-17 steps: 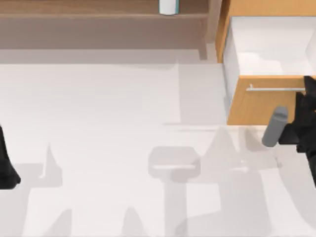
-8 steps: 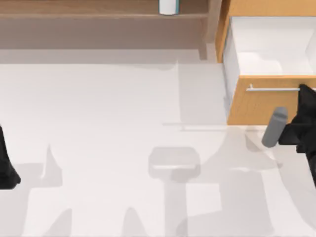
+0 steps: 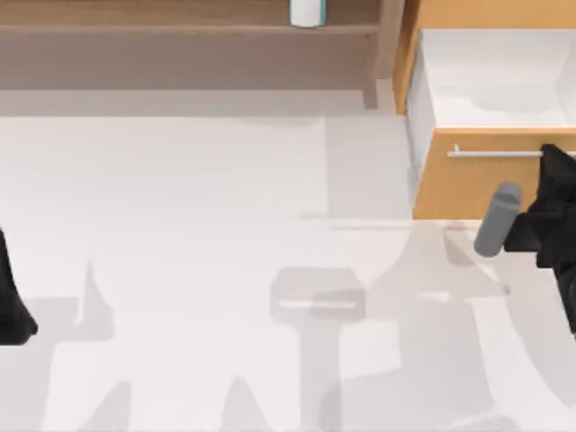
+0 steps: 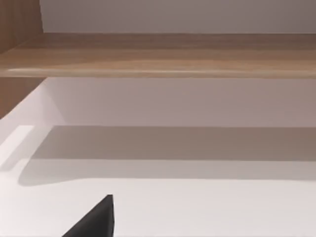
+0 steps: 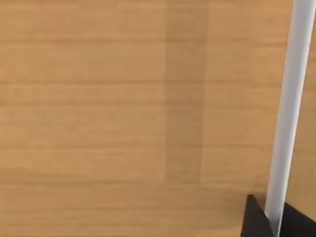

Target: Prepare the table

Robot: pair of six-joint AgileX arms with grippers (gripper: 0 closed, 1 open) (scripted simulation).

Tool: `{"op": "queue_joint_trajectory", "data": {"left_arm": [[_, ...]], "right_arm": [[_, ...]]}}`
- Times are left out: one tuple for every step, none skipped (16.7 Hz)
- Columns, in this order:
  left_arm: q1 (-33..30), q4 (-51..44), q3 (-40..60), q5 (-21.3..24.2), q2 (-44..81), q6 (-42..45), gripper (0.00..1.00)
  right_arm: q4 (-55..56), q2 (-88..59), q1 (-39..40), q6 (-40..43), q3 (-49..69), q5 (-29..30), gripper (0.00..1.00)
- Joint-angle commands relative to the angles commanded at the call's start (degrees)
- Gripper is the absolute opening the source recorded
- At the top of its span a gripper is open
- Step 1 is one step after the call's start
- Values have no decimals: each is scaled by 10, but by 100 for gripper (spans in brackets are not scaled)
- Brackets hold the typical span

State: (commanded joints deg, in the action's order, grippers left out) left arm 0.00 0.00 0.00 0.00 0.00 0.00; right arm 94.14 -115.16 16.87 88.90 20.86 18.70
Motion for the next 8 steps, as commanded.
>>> {"op": "queue_joint_trajectory", "data": {"left_arm": [[0, 0, 0, 0, 0, 0, 100], [0, 0, 0, 0, 0, 0, 100], [0, 0, 0, 0, 0, 0, 100], [0, 0, 0, 0, 0, 0, 100], [0, 0, 0, 0, 0, 0, 100], [0, 0, 0, 0, 0, 0, 100], [0, 0, 0, 0, 0, 0, 100], [0, 0, 0, 0, 0, 0, 100]], "right_arm": [[-11, -5, -4, 0, 15, -4, 0], [-23, -11, -9, 0, 31, -9, 0], [-35, -16, -14, 0, 48, -13, 0], [-47, -22, -19, 0, 65, -18, 0], [-57, -27, -23, 0, 80, -23, 0], [-67, -31, -27, 0, 94, -26, 0], [-73, -34, -30, 1, 103, -29, 0], [-78, -36, -31, 1, 109, -31, 0]]}}
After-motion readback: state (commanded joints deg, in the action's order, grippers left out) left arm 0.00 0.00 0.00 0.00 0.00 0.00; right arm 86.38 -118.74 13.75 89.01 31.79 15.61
